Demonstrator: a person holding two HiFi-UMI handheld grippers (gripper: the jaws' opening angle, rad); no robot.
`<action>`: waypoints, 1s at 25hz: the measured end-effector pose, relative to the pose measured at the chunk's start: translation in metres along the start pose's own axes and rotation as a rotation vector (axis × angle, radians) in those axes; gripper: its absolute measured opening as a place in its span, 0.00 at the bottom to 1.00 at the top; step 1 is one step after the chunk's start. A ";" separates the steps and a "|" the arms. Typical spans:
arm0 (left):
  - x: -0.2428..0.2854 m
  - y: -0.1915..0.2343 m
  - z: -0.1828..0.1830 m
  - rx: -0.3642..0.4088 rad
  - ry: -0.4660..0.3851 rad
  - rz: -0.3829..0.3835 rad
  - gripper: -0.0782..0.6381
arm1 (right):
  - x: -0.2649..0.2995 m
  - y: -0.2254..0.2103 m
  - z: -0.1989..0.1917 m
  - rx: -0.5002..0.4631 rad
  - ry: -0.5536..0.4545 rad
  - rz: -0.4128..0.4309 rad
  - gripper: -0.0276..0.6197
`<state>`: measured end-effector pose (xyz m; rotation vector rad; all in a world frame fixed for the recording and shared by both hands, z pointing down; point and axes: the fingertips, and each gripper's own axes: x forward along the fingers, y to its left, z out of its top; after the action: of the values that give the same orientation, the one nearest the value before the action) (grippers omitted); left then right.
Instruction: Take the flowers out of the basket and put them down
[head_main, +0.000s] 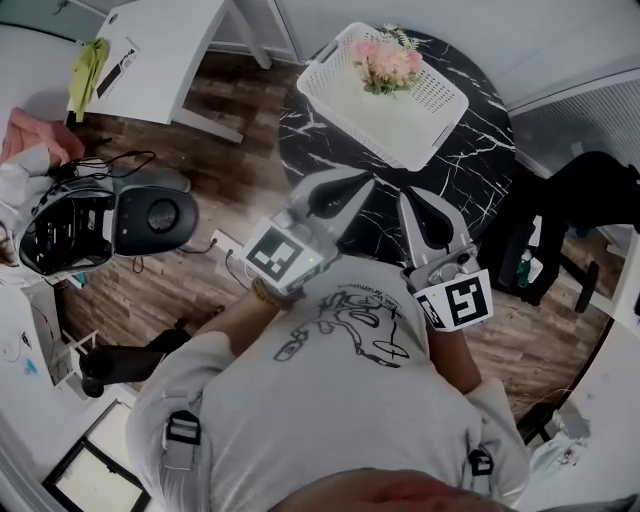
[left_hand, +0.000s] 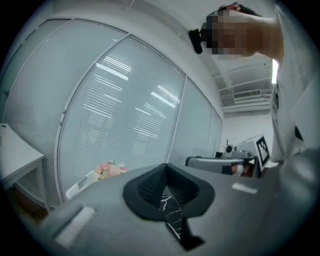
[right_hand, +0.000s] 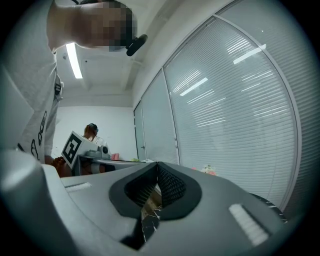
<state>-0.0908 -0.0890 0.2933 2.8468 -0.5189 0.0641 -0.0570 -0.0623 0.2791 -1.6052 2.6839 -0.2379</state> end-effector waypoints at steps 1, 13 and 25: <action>0.003 0.002 0.003 -0.007 -0.012 -0.002 0.11 | 0.002 -0.003 0.000 0.002 -0.001 -0.002 0.05; 0.029 0.041 -0.017 0.009 0.036 0.018 0.11 | 0.024 -0.041 -0.025 0.004 0.044 0.000 0.07; 0.071 0.124 -0.085 0.081 0.202 0.057 0.21 | 0.074 -0.109 -0.093 -0.028 0.188 0.025 0.29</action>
<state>-0.0677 -0.2049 0.4107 2.8598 -0.5655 0.3870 -0.0044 -0.1665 0.3908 -1.6330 2.8542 -0.3702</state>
